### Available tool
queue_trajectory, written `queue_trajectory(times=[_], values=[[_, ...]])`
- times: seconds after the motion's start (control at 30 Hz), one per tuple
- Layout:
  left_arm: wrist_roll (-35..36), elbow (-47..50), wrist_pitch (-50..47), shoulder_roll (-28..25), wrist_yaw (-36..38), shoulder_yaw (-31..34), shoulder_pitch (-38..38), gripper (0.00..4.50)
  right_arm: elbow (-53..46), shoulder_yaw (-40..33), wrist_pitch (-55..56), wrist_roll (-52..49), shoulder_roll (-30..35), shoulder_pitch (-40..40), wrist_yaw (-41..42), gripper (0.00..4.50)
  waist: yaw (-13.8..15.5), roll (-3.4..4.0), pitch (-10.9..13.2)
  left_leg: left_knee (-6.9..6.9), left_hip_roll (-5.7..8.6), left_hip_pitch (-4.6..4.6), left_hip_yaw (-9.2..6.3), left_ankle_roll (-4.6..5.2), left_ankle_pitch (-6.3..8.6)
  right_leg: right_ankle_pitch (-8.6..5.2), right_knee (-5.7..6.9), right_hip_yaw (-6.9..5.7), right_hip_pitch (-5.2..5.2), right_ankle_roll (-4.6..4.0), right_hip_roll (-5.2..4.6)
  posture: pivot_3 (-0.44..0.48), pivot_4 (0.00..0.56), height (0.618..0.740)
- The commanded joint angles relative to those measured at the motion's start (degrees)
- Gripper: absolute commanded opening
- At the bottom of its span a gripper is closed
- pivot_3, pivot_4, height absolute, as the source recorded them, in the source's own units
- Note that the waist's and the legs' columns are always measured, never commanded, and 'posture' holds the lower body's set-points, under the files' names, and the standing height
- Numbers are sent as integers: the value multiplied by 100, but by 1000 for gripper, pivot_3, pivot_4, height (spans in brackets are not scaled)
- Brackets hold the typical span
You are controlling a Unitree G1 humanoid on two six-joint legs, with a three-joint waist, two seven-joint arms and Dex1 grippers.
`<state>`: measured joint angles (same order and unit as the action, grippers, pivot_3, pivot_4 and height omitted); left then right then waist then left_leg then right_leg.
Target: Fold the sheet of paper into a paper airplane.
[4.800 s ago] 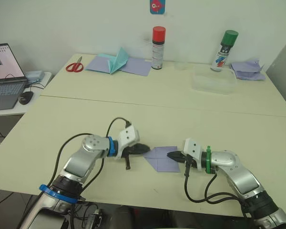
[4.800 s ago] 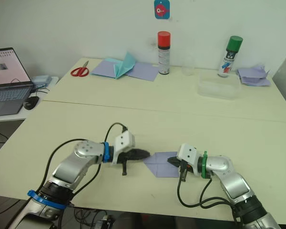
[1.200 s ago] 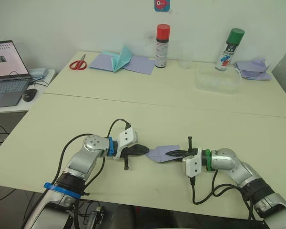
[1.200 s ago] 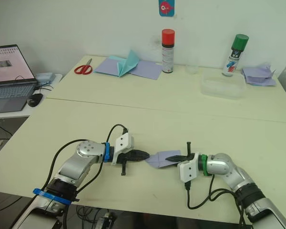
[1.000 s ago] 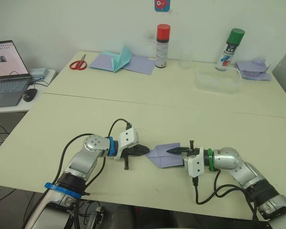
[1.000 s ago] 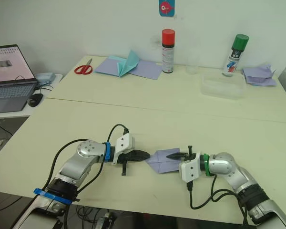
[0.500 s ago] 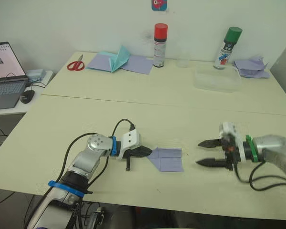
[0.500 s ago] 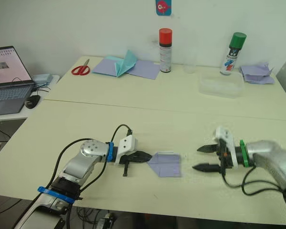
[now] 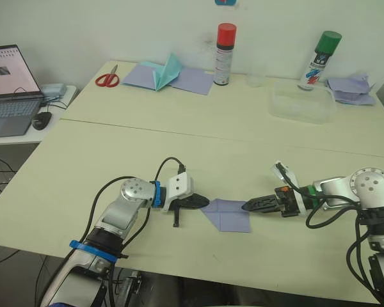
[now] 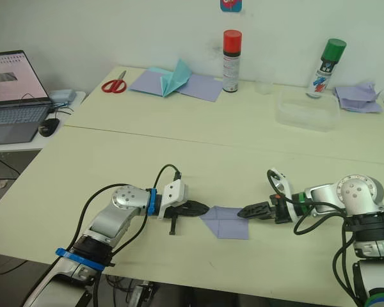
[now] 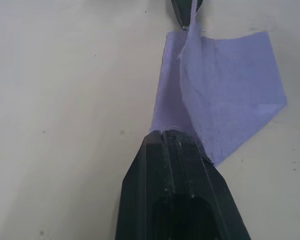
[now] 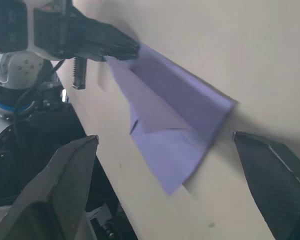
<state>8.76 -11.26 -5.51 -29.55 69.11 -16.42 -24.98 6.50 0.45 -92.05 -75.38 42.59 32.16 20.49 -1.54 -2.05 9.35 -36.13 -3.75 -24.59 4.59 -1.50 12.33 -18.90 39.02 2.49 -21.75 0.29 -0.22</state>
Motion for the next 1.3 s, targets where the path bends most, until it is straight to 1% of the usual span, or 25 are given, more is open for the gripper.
queue_trajectory(times=[0.03,0.17,0.23,0.4,0.5,0.63,0.73,0.87,0.97,1.2,1.3], values=[[238,361,-292,-109,19,227,33,0,-11,-302,-45,-184,30,-26,-151,4494,-20,1,1,0,0,0,0,2,-1,1,1,1,-1,2,1,0,150,740],[424,764,-515,-182,56,338,-44,0,-324,-217,-45,-255,318,-102,228,4494,-24,2,6,0,2,-9,2,3,-2,3,-1,3,-9,7,4,0,150,740],[532,988,-683,-194,59,352,-57,0,-427,-213,-45,-315,358,-134,317,4494,-18,2,6,1,3,-18,1,3,-2,3,-2,3,-18,7,5,0,150,740],[654,1545,-1053,-163,22,221,-32,0,-515,-282,-45,-457,282,-319,121,4494,-17,2,6,2,2,-21,2,2,-2,3,-3,6,-22,7,6,0,150,740],[646,1712,-1205,-113,-8,98,60,0,-605,-316,-45,-593,280,-445,18,4494,-17,2,6,0,4,-21,2,2,-2,3,-2,7,-21,7,6,0,150,740],[47,1180,-812,-128,-234,-231,186,0,-547,-433,-45,-789,167,-525,-282,4494,-27,2,6,-1,4,-19,3,2,-2,3,1,10,-21,7,9,0,150,740],[-180,746,-567,-78,-371,-331,181,0,-541,-475,-45,-920,120,-566,-494,4494,-20,2,6,-1,2,-19,2,2,-3,3,3,9,-22,7,11,0,150,740],[-284,361,-391,26,-402,-404,167,0,-539,-504,-45,-1077,50,-643,-771,4494,-10,3,4,-4,5,-19,3,4,-3,5,2,10,-19,9,9,0,150,740],[-316,153,-288,88,-391,-443,147,0,-348,-533,-45,-1163,-41,-643,-1060,4494,-6,6,3,-10,6,-17,1,10,-7,10,2,9,-11,18,8,0,150,740],[-345,34,-148,21,-299,-479,179,0,402,-723,39,-1341,-349,-549,-1822,4494,-16,7,-16,-19,5,-6,2,28,-18,24,1,12,5,42,9,0,150,740],[-324,39,-160,15,-271,-475,183,0,495,-726,53,-1466,-479,-581,-2055,4494,-26,6,-29,-19,5,14,3,31,-20,26,0,14,25,45,9,0,150,740]])
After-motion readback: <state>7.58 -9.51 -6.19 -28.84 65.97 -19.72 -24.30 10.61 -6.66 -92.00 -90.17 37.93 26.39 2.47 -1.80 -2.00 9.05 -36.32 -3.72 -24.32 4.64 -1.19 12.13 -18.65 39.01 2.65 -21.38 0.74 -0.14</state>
